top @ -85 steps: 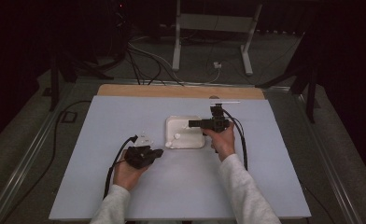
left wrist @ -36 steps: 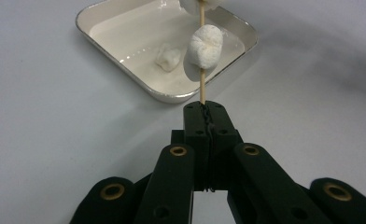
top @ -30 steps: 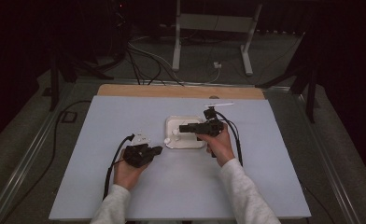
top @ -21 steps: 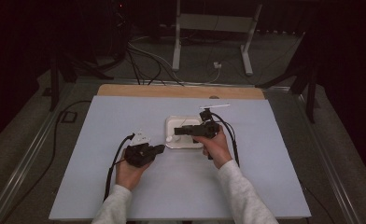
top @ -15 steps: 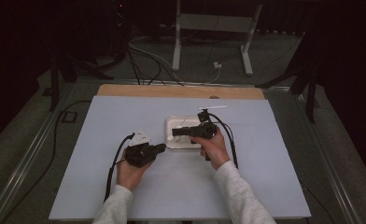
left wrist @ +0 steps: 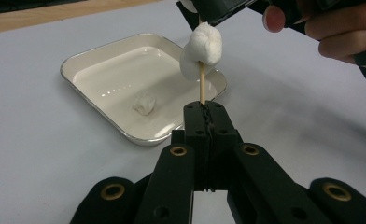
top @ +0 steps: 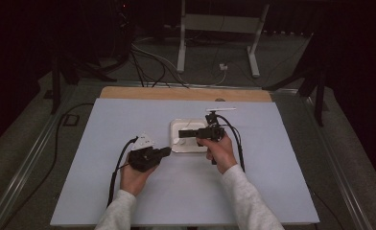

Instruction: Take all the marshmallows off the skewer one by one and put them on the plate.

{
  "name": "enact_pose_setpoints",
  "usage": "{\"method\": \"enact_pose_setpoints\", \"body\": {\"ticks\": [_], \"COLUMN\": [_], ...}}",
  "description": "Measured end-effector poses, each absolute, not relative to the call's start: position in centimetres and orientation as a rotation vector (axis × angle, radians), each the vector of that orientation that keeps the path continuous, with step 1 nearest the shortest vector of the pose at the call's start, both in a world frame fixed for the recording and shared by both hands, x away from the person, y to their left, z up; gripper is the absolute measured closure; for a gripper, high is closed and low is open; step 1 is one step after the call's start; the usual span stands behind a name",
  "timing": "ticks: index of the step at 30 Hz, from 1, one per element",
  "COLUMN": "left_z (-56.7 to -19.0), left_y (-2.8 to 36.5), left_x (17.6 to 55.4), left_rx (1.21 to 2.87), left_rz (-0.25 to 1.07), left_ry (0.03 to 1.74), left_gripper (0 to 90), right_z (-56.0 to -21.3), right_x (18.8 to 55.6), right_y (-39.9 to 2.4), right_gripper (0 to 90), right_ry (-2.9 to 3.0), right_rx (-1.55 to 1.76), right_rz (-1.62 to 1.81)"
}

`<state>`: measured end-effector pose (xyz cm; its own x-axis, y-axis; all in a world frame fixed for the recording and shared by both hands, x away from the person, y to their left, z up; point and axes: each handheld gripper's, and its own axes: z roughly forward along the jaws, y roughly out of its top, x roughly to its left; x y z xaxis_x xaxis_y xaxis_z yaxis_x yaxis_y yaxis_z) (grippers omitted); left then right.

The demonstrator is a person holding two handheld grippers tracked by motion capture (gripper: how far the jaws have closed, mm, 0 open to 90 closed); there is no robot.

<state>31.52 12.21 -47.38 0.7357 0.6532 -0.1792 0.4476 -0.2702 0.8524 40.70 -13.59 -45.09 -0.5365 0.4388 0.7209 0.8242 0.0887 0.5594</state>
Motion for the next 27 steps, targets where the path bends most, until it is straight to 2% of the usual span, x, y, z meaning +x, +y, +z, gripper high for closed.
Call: {"method": "enact_pose_setpoints", "body": {"ticks": [27], "left_z": [-47.1], "left_y": [12.8], "left_x": [31.3], "left_rx": [1.910], "left_rz": [0.278], "left_ry": [0.829], "left_gripper": [90.0], "right_z": [-44.1], "right_x": [41.4], "right_y": [-14.9], "right_gripper": [79.9], "right_ry": [-1.920], "right_rx": [-1.293], "right_rz": [-1.489]}}
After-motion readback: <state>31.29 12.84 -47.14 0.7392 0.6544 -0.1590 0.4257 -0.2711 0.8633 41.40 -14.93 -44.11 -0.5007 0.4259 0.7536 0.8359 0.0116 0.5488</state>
